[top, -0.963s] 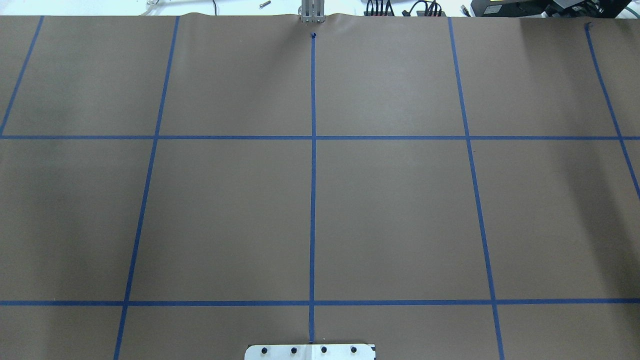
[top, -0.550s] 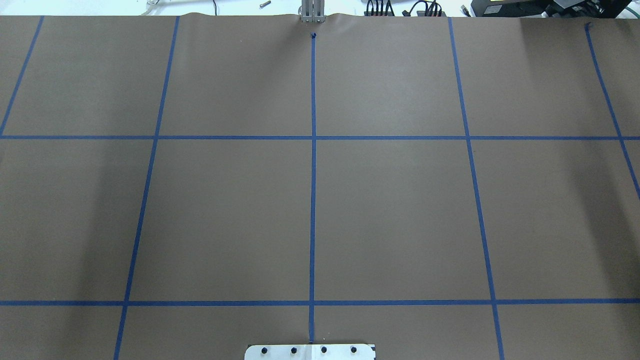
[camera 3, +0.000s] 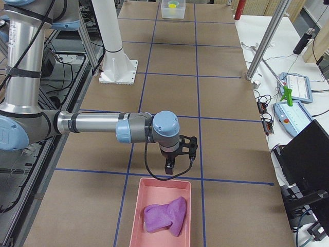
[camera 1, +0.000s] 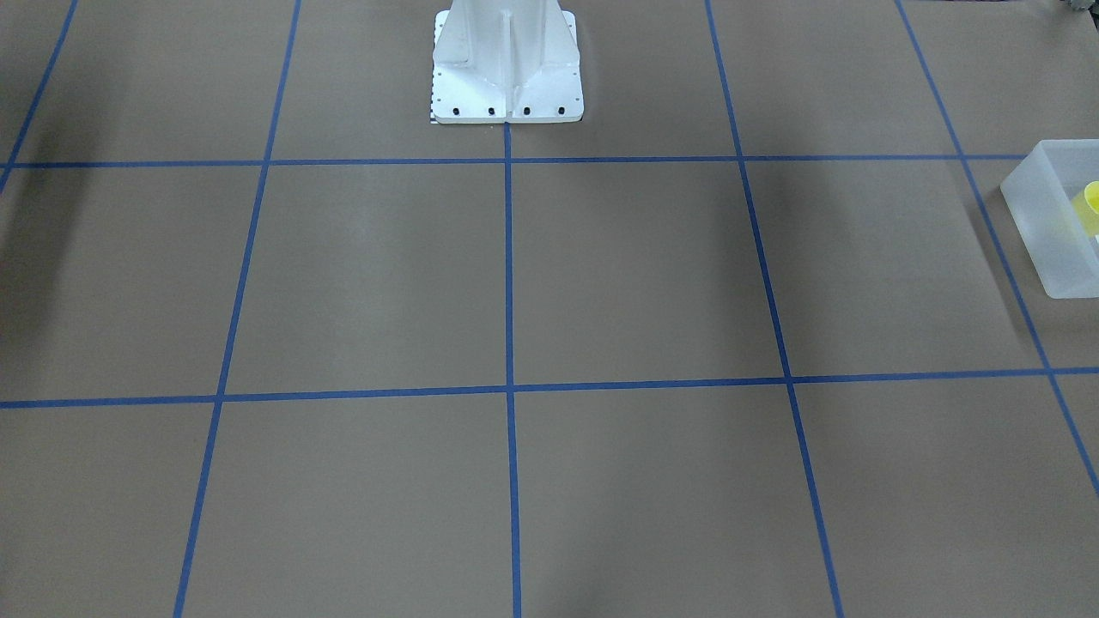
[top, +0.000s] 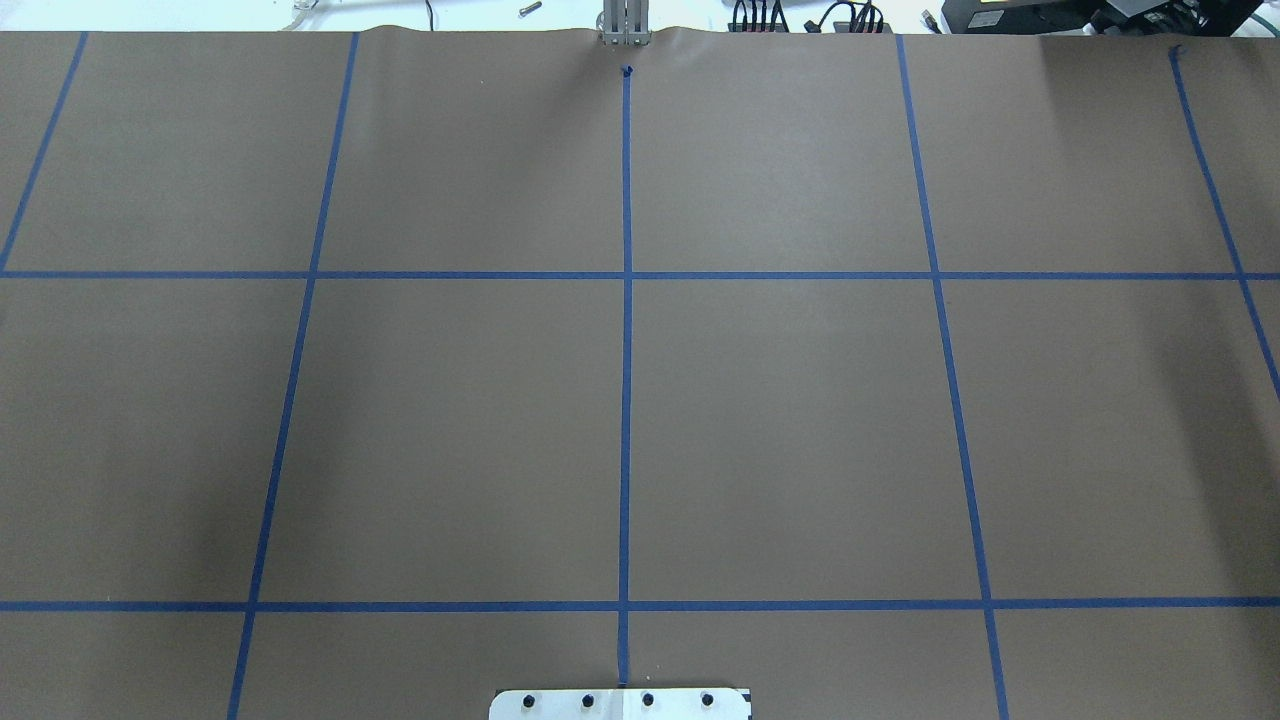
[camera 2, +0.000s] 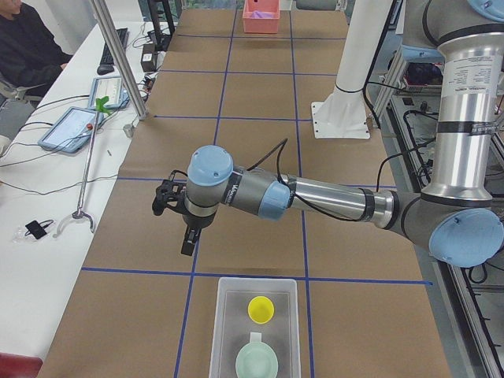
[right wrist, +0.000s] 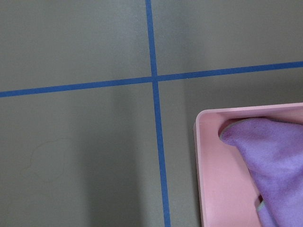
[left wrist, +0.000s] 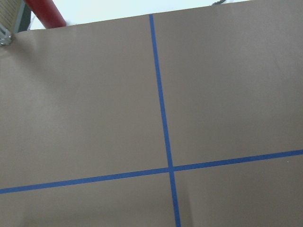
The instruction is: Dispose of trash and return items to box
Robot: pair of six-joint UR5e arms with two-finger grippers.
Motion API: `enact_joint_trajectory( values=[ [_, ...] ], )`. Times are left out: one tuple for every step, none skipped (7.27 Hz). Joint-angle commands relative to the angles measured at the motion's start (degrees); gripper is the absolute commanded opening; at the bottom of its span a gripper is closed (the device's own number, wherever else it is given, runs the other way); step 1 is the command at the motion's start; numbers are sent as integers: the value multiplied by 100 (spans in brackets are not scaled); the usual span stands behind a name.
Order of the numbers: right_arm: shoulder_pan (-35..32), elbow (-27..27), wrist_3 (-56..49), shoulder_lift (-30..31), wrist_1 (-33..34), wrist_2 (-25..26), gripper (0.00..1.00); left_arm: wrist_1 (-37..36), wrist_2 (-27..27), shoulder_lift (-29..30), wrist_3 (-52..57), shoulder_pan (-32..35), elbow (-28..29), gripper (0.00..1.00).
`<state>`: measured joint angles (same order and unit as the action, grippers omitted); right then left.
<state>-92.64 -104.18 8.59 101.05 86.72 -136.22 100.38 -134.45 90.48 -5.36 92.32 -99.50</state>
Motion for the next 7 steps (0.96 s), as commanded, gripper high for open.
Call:
enact_joint_trajectory(
  values=[
    [9,-6,28,-42,47,7,100,16,6,-118,-220,-337,18,99],
    [52,-6,37,-42,64,-27,100,121,-2,-362,-177,-337,18,99],
    [122,-6,37,-42,73,-36,100,357,6,-574,-185,-337,27,99],
    [175,-14,37,-42,73,-45,100,481,6,-654,-194,-337,123,99],
    [176,-41,37,-42,82,-63,100,500,6,-655,-194,-337,193,99],
    [184,-41,37,-42,82,-106,100,500,6,-655,-202,-337,194,99],
    [185,-41,37,-33,82,-159,100,500,6,-655,-220,-337,194,99]
  ],
)
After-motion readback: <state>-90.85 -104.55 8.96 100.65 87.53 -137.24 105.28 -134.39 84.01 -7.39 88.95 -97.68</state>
